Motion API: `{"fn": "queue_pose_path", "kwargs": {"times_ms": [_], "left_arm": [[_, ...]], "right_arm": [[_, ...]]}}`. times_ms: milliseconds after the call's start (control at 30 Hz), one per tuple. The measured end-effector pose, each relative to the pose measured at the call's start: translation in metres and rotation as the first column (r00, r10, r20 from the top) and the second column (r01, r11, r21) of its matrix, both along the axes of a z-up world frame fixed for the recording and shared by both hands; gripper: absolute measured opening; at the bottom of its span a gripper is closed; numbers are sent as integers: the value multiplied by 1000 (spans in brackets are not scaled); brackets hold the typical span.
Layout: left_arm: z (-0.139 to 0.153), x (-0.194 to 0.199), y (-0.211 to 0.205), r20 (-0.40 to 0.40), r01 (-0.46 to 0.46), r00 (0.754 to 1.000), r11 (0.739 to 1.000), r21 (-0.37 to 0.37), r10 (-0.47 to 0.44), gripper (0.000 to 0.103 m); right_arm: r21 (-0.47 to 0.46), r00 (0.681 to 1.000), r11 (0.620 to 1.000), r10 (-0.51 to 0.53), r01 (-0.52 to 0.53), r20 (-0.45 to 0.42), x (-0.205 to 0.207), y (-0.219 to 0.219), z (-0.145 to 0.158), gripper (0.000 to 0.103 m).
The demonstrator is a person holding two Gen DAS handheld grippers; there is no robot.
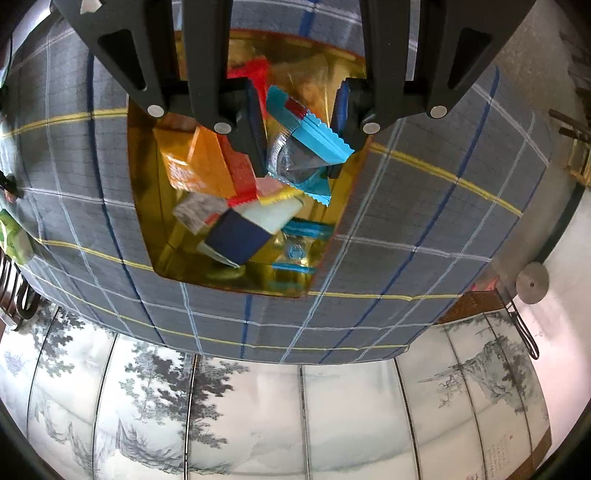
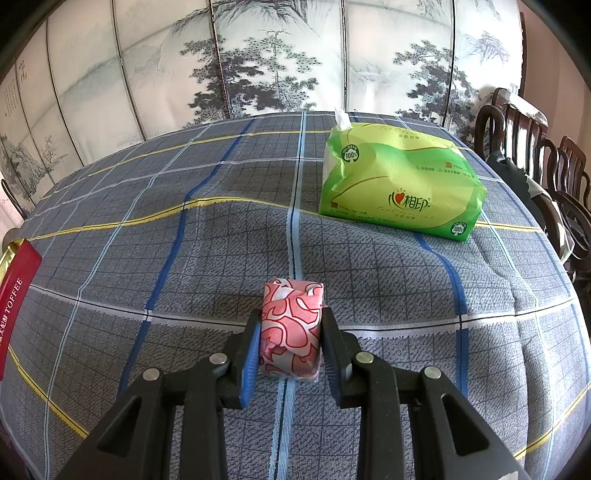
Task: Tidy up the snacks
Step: 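Carry the blue-and-clear candy into the gold tin and open the left tool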
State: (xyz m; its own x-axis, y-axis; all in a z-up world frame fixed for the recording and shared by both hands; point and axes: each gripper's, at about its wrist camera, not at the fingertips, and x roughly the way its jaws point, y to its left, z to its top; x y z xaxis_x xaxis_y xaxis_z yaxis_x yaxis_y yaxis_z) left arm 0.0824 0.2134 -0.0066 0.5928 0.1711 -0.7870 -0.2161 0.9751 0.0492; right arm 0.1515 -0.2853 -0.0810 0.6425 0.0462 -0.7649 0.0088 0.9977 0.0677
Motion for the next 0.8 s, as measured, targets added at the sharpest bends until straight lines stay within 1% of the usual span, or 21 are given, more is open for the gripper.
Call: {"fn": "queue_pose_path", "kwargs": {"times_ms": [133,400,600,800], "left_arm": [[1,16,6,3,4,1000,1000,17,-4,28],[-6,54,12,-14,6,1000,1000,21,-6,28],[-9,89,6,-37,27,999,999,-40,-28,28],[-9,121,-19,-49,81,995,996,-48,-84,29]], "right_arm": [[0,1000,1000,0,0,0,0,0,0,29],[0,1000,1000,0,0,0,0,0,0,29],[-8,1000,1000,1,-1,0,-2,-1,1,29],[-7,1000,1000,1,-1,0,-1,0,0,29]]}}
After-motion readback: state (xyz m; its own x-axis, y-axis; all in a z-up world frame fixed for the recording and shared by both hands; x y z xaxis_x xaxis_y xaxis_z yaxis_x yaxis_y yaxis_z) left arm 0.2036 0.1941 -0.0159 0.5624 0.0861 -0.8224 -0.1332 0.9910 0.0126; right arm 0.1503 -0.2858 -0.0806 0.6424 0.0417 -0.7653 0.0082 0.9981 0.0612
